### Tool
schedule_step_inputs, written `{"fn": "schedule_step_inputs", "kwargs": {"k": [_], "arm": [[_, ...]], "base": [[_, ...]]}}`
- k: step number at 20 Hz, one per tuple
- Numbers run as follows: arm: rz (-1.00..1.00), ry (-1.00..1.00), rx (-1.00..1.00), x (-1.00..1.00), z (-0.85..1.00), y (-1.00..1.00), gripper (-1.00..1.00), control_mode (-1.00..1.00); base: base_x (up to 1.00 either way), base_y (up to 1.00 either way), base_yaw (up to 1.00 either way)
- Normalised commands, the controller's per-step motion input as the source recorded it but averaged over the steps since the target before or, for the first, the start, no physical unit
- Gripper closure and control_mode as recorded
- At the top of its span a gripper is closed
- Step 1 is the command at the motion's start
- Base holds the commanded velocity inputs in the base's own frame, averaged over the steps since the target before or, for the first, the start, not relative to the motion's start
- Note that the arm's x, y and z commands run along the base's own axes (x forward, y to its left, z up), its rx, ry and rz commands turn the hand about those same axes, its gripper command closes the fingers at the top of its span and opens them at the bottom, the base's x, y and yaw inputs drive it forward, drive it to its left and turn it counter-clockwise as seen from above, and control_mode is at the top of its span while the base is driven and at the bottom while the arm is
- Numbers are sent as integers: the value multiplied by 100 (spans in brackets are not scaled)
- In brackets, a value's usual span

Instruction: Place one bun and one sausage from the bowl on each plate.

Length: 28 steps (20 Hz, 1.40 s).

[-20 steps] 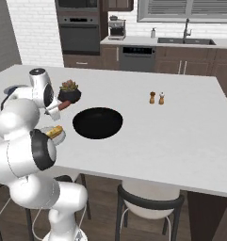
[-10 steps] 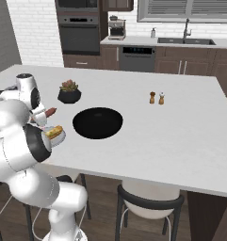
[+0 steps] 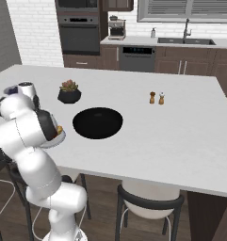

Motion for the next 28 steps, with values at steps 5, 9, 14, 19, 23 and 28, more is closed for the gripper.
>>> {"fn": "schedule_step_inputs", "kwargs": {"k": [5,9,14,19,23,28], "arm": [[3,6,-6,22,-29,27,100,-100],[2,0,-5,12,-30,20,100,-100],[0,0,-6,10,-38,4,100,-100],[0,0,-4,17,-32,0,100,-100],[0,0,-1,16,-24,0,-100,-100],[0,0,0,-1,0,0,-100,-100]], "base": [[0,0,0],[0,0,0],[0,0,0],[0,0,0],[0,0,0],[0,0,0]]}}
